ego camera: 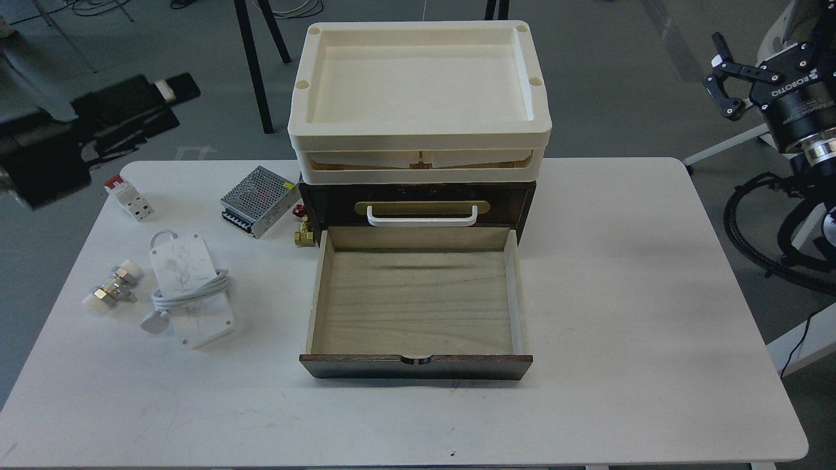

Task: Put charging cable into cabinet
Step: 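Grasp the white charging cable and adapter with the left gripper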

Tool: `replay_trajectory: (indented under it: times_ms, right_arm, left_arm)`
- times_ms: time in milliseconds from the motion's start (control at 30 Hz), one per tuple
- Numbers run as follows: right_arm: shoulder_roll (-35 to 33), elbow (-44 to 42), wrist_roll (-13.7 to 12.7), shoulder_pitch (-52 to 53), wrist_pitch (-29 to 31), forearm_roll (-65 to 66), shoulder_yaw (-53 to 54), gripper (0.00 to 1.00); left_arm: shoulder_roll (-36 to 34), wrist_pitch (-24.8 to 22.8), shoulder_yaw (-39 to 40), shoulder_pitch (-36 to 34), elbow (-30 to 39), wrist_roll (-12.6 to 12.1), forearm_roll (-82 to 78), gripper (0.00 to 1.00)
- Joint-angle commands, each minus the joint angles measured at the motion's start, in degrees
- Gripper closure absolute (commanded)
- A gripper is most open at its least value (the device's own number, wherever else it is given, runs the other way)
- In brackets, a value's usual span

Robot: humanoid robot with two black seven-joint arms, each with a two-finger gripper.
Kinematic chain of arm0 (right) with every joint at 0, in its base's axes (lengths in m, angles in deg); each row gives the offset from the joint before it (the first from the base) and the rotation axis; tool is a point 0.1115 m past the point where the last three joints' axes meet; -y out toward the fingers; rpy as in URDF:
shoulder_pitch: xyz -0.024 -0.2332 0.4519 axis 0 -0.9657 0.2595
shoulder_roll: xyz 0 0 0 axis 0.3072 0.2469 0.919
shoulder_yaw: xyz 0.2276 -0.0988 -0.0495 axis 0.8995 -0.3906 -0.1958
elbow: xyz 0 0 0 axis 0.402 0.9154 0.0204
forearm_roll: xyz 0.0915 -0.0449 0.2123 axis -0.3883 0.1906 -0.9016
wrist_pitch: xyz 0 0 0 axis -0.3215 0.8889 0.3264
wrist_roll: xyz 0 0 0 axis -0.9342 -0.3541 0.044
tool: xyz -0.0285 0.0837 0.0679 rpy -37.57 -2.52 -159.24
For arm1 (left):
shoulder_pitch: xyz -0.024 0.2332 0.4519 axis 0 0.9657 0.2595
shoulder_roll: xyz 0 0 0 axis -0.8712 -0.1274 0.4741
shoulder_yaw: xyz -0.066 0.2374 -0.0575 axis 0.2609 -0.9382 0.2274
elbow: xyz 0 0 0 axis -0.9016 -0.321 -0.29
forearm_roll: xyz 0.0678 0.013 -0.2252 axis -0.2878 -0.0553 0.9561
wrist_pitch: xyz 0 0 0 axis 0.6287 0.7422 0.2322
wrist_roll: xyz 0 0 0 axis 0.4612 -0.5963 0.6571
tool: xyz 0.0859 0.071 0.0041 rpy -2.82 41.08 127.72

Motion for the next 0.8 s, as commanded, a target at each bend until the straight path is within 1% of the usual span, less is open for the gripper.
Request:
replay_trajectory:
  times_ms: [0, 33, 67, 100, 167, 233, 300, 367, 433, 600, 633, 700, 733, 767]
  right_arm:
    - [-0.77, 0.10, -0.01, -0.63, 0.00, -0.07, 0.14, 0.00]
    - [-0.77, 0.10, -0.01, -0.89, 0.00, -0.07, 0.40, 0.00]
    - [-0.77, 0.10, -0.01, -1.24, 0.00, 0.02, 0.67, 0.00]
    - [-0.77, 0.10, -0.01, -1.50, 0.00, 0.02, 1.02, 0.00]
    - [-0.77, 0.10, -0.01, -1.77, 0.00, 0.02, 1.46, 0.00]
    - [-0.77, 0.10, -0.01, -1.94, 0.00, 0.02, 1.46, 0.00]
    - [-0.68, 0.10, -0.01, -2.38, 0.00, 0.02, 1.46, 0.00]
    - [-0.68, 0.18, -0.01, -2.65, 0.00, 0.02, 1.46, 0.00]
    - [-0.68, 0.10, -0.01, -3.09, 0.00, 0.02, 1.55, 0.00]
    - [-0.68, 0.10, -0.01, -3.70, 0.00, 0.02, 1.55, 0.00]
    - [-0.68, 0.10, -0.01, -3.88, 0.00, 0.02, 1.55, 0.00]
    - [-0.59, 0.10, -0.01, -4.14, 0.00, 0.02, 1.55, 0.00]
    - [-0.59, 0.10, -0.01, -4.23, 0.00, 0.02, 1.55, 0.00]
    - [-0.59, 0.10, -0.01, -4.32, 0.00, 0.02, 1.55, 0.00]
  left_arm:
    - [0.16, 7.27, -6.03, 3.16, -0.87, 5.90, -32.83, 0.00]
    - [0.16, 9.12, -8.49, 3.25, -2.01, 7.66, -37.14, 0.00]
    - [0.25, 10.79, -10.87, 3.34, -3.84, 8.80, -40.49, 0.00]
    - [0.51, 12.81, -13.59, 3.43, -6.12, 9.42, -43.48, 0.00]
    - [1.73, 16.41, -18.25, 3.43, -11.57, 9.69, -47.89, 0.00]
    - [4.28, 19.23, -21.69, 3.08, -18.86, 9.96, -50.62, 0.00]
    - [7.61, 21.95, -23.45, 2.55, -26.85, 10.66, -52.21, 0.00]
    - [11.30, 24.94, -24.16, 1.59, -33.28, 11.45, -53.27, 0.00]
    - [13.60, 26.53, -25.03, 0.36, -36.81, 12.24, -53.36, 0.00]
    - [17.73, 27.85, -29.69, -3.86, -43.40, 12.86, -52.57, 0.01]
    - [18.61, 28.46, -30.83, -4.56, -44.28, 13.55, -52.48, 0.02]
    - [20.28, 29.87, -32.68, -5.62, -46.13, 13.79, -52.48, 0.03]
    - [21.24, 30.49, -33.30, -6.06, -47.36, 13.79, -52.48, 0.04]
    - [22.12, 31.01, -33.82, -6.41, -48.85, 13.79, -52.48, 0.10]
